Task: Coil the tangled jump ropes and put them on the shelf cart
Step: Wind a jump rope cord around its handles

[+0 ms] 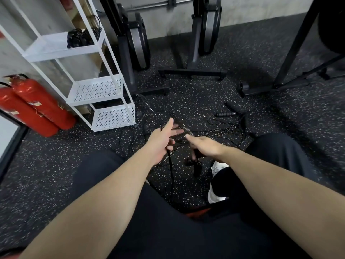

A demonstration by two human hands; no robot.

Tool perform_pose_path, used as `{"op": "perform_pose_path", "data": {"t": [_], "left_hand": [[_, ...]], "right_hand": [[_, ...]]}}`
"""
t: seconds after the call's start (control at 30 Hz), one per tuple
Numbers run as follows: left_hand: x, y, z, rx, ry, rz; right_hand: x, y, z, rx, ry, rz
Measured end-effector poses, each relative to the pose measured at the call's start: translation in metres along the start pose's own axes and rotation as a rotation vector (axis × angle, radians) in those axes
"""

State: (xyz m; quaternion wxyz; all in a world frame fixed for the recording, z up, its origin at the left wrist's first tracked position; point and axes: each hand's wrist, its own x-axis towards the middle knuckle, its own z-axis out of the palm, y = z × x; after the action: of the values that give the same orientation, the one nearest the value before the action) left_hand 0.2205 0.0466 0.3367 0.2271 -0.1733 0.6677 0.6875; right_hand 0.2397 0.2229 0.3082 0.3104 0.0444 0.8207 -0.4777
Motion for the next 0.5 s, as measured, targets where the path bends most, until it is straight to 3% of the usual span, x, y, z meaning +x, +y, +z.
{"op": "perform_pose_path", "data": {"t": [0.1, 0.2, 0.3, 0.4, 0.5], "left_hand": [[0.004, -0.012, 0.0, 0.099, 0.037, -0.011], [0.014, -0.025, -0.001, 0.145, 0.064, -0.034], [0.016, -0.03, -0.005, 0.343, 0.065, -0.182], [0.006, -0.034, -0.002, 0.559, -0.05, -0.341], [-0.002, -0.039, 0.01, 0.593, -0.165, -0.256]], "right_hand": [[0.003, -0.006, 0.0, 0.419, 0.065, -0.053], [-0.001, -0.016, -0.007, 0.831, 0.015, -0.08], [-0.003, -0.021, -0.012, 1.084, -0.051, -0.081], [-0.004, -0.022, -0.018, 1.309, -0.096, -0.102], [-0.005, -0.023, -0.022, 1.499, -0.133, -0.115]]}}
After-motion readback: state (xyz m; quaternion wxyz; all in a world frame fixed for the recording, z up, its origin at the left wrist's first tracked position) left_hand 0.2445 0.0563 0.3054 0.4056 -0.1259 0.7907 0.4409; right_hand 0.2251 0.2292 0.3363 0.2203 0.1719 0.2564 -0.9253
